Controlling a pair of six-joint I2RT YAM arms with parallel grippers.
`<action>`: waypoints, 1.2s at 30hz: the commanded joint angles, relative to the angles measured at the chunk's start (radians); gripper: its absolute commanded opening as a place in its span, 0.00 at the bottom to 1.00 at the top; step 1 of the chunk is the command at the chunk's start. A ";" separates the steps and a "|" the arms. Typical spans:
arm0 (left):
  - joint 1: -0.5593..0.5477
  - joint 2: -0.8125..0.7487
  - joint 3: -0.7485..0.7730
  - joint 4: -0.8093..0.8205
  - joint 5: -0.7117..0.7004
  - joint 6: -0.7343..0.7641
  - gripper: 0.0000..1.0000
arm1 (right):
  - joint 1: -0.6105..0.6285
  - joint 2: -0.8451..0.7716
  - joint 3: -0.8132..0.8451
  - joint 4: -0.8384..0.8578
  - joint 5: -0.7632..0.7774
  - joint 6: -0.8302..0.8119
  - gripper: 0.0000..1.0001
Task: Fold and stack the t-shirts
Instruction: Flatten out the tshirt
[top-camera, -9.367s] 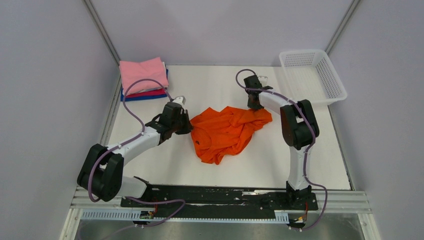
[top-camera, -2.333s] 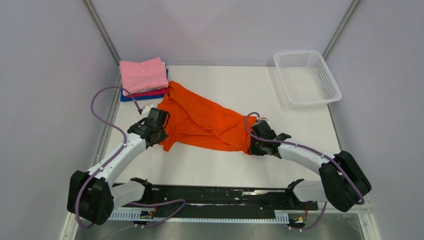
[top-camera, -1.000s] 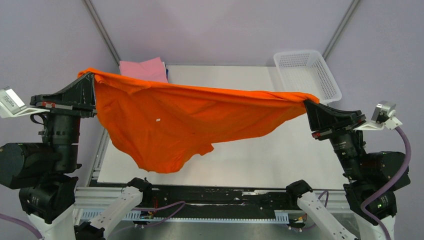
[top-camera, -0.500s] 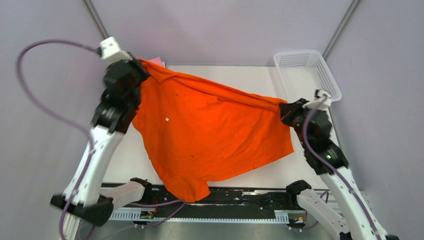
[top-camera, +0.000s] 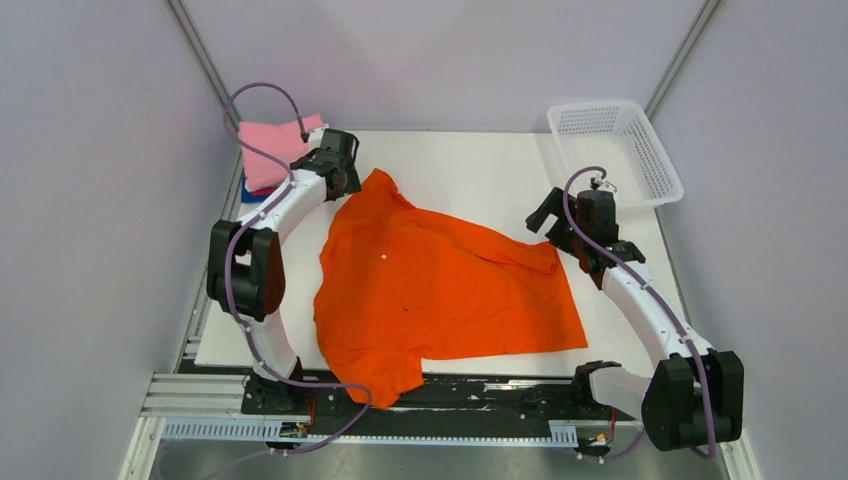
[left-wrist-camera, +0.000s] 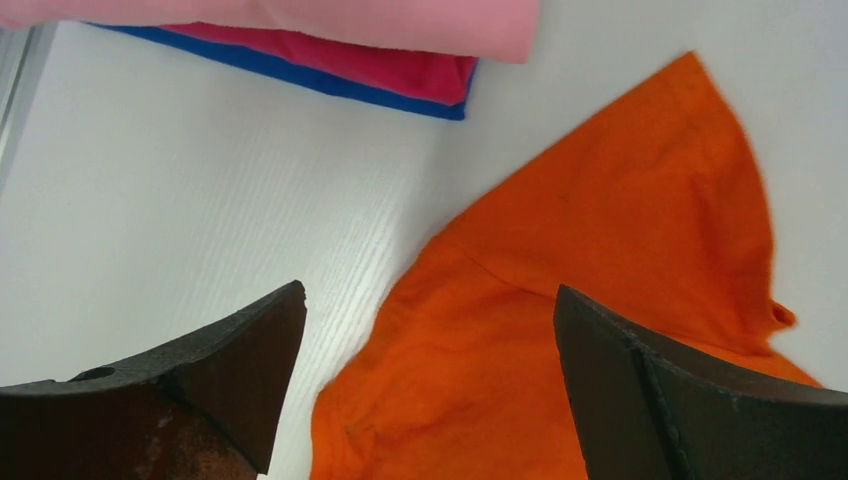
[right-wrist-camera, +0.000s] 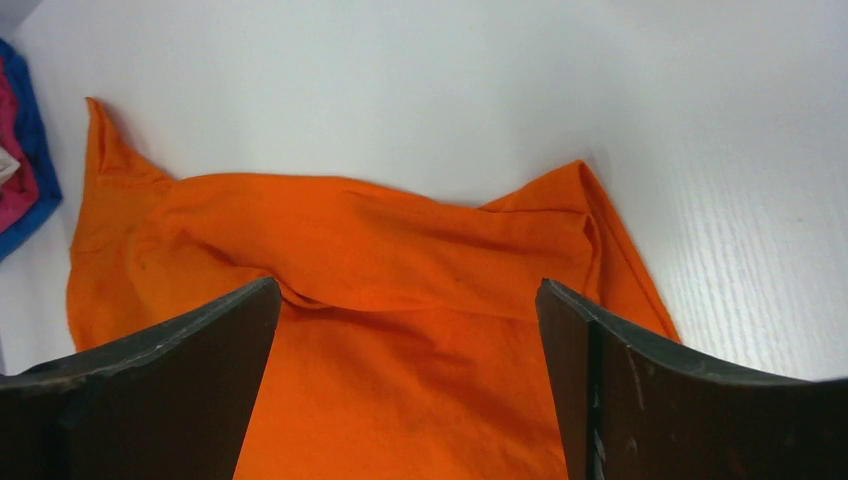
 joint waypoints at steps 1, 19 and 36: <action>-0.003 -0.160 -0.036 0.031 0.147 -0.048 1.00 | 0.001 -0.026 0.012 0.059 -0.091 -0.003 1.00; -0.117 -0.432 -0.690 0.326 0.464 -0.209 1.00 | 0.010 0.065 -0.189 0.145 -0.254 0.105 1.00; -0.115 -0.320 -0.655 0.194 0.244 -0.194 1.00 | 0.021 0.319 -0.149 0.587 -0.105 0.163 1.00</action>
